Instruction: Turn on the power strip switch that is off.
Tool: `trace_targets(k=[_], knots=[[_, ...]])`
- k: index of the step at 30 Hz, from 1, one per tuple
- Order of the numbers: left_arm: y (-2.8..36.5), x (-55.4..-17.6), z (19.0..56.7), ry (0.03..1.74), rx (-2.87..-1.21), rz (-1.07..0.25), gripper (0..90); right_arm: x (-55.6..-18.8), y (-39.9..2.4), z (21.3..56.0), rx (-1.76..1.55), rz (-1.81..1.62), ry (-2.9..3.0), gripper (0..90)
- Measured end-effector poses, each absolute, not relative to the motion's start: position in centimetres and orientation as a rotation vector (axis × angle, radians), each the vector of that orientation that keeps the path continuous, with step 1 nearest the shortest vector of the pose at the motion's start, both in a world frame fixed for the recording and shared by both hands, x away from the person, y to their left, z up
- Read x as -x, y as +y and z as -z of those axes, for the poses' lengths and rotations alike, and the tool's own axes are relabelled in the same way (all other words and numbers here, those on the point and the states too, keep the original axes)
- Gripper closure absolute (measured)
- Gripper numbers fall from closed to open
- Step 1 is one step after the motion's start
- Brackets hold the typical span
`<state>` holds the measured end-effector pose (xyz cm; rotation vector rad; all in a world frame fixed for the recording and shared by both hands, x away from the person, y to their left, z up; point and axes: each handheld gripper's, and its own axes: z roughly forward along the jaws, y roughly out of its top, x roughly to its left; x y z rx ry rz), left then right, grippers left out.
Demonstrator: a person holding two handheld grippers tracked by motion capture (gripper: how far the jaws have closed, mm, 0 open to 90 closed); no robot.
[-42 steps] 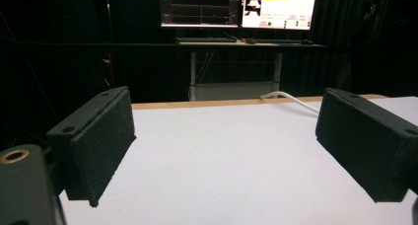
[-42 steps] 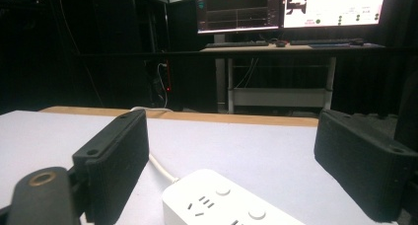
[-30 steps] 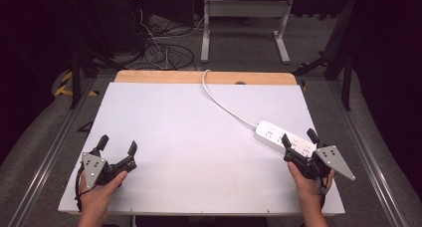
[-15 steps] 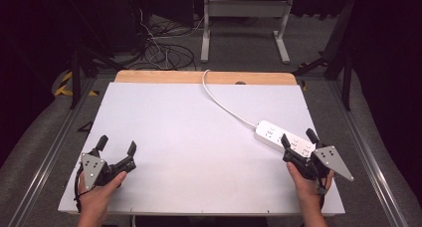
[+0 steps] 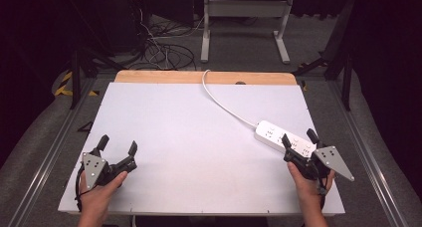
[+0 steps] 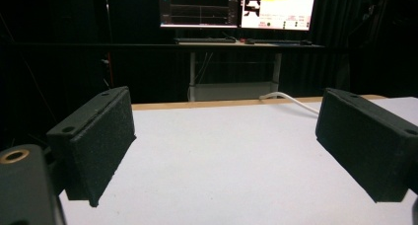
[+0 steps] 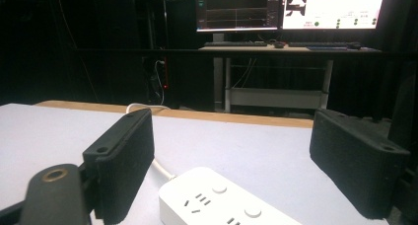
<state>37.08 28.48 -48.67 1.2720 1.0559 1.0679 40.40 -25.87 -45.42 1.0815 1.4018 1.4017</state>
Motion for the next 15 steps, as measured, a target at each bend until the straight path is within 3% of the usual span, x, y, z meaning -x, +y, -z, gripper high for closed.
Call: trace_targets(k=[15], knots=[[28.54,-37.18,48.69,1.060,-1.270,-1.066,8.6,-40.51,-25.74,45.55,-1.079,-1.387,1.424,18.0]])
